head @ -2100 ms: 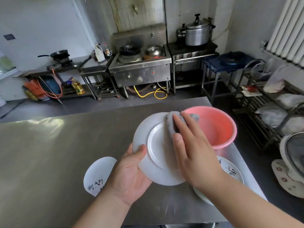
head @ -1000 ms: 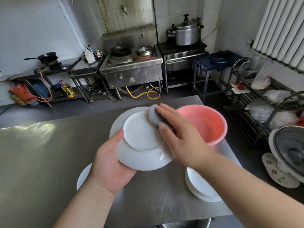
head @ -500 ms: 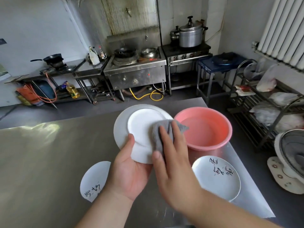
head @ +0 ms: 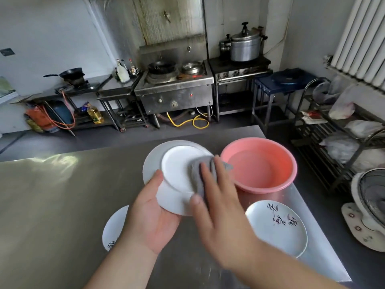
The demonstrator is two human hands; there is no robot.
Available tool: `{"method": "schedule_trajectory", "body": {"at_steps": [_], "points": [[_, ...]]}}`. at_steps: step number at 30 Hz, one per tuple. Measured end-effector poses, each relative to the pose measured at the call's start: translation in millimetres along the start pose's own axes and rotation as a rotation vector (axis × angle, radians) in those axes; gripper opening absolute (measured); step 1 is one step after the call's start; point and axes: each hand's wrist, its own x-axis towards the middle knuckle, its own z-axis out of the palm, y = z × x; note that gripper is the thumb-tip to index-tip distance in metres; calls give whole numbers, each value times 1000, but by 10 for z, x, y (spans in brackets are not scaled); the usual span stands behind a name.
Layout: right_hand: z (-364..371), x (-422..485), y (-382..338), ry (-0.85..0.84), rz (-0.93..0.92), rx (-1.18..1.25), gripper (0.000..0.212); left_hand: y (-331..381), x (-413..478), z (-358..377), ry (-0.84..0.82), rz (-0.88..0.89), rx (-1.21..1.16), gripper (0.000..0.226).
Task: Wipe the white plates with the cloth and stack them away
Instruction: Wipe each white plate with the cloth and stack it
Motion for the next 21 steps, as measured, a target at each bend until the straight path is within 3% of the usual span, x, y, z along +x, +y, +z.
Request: {"method": "schedule_trajectory", "body": {"at_steps": [2, 4, 9, 13, 17, 21], "points": [[104, -149, -10, -28, -71, -90, 74, -83, 10, 12, 11, -16, -42, 59], [23, 3, 92, -25, -142, -78, 63, -125, 35, 22, -3, 34, -52, 57], [-209, 372, 202, -43, 48, 54, 62, -132, 163, 115, 40, 80, -53, 56], [19, 13, -89, -114, -172, -114, 77, -222, 193, 198, 53, -106, -94, 70], [20, 85, -140, -273, -277, -245, 86, -207, 224, 122, 29, -90, -142, 61], [-47, 303, 48, -167, -176, -227, 78, -79, 296, -29, -66, -39, -91, 63]]}}
